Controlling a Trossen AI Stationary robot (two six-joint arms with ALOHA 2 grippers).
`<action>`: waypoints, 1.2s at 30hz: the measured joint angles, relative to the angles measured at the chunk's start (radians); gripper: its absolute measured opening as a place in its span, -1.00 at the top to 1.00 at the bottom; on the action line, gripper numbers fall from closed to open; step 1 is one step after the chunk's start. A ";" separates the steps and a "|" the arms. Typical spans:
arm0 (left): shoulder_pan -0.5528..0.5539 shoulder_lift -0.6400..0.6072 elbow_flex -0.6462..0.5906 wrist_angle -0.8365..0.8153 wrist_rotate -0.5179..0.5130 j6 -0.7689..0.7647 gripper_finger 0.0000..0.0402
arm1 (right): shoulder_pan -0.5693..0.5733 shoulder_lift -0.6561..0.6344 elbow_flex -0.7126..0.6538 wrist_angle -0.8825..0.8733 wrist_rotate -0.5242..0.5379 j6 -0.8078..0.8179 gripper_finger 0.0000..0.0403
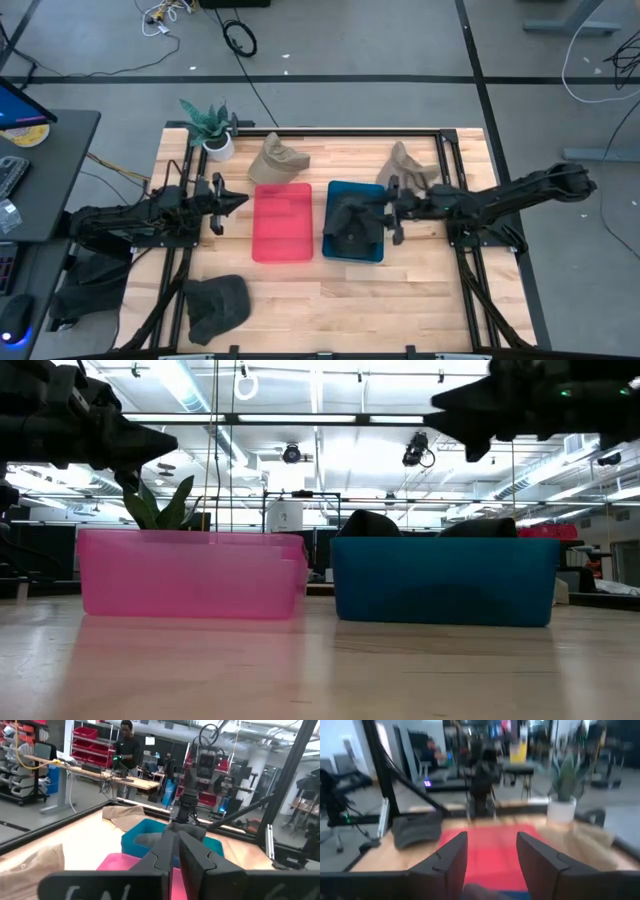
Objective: Pick & Place hat
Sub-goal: Put the black cap into the blue bin
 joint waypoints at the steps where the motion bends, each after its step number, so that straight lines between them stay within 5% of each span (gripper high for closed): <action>1: 0.000 0.000 0.000 0.000 0.000 -0.010 0.86 | -0.003 -0.022 -0.020 0.021 0.000 -0.009 0.14; 10: 0.000 0.000 0.000 0.011 -0.093 -0.036 0.86 | -0.031 -0.257 -0.164 0.033 0.001 -0.006 0.14; 24: 0.000 0.000 0.000 0.065 -0.091 -0.204 0.86 | -0.053 -0.519 -0.288 -0.044 0.001 -0.095 0.14; 36: -0.002 0.000 0.000 0.158 0.061 -0.286 0.86 | -0.053 -0.585 -0.287 -0.167 0.001 -0.175 0.14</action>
